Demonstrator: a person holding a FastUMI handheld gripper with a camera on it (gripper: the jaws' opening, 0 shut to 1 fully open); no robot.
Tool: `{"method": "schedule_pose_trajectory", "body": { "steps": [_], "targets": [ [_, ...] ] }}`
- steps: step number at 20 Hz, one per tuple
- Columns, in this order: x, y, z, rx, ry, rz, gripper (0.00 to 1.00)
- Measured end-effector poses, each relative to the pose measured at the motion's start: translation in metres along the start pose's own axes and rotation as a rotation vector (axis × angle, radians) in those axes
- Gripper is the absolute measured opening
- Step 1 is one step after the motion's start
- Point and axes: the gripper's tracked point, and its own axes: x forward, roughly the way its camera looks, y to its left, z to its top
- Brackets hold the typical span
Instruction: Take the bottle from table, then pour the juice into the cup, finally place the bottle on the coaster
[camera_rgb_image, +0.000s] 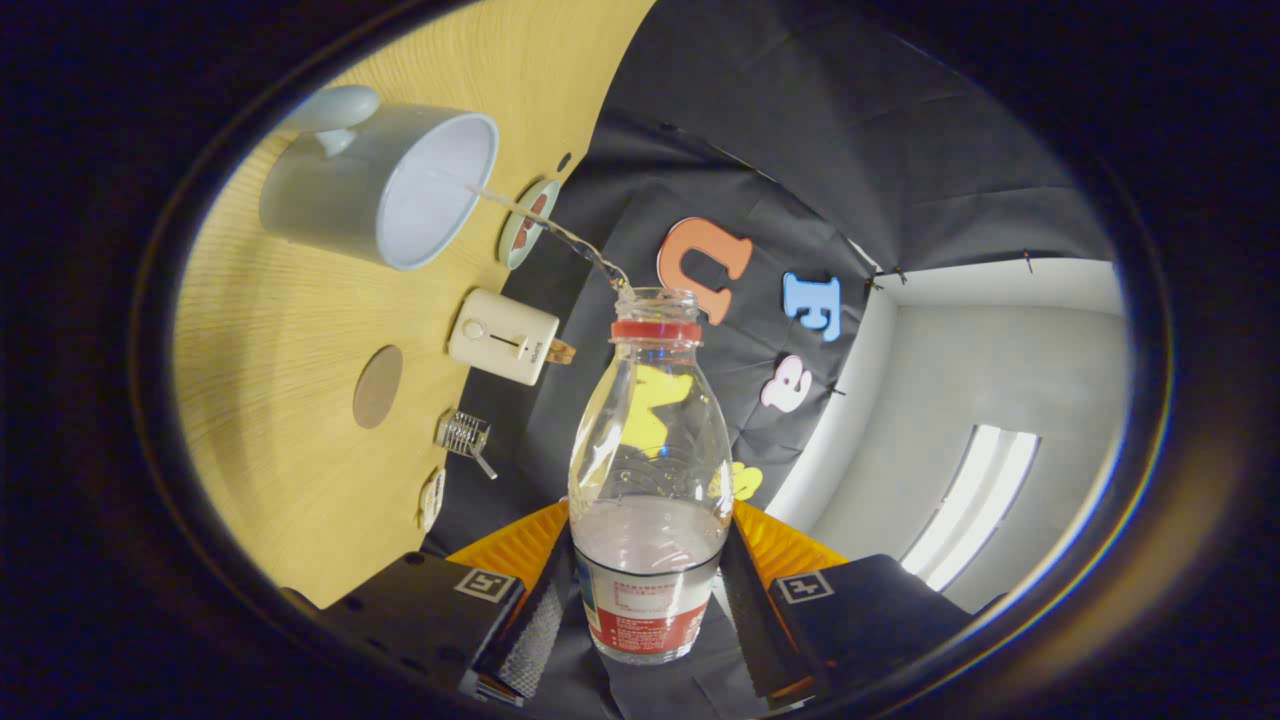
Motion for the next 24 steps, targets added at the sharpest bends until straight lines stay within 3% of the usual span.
{"method": "schedule_pose_trajectory", "body": {
  "steps": [11, 24],
  "targets": [
    [0.004, -0.012, 0.002, -0.064, -0.024, -0.035, 0.8],
    [0.004, -0.023, -0.006, -0.127, -0.036, -0.009, 0.79]
  ]
}}
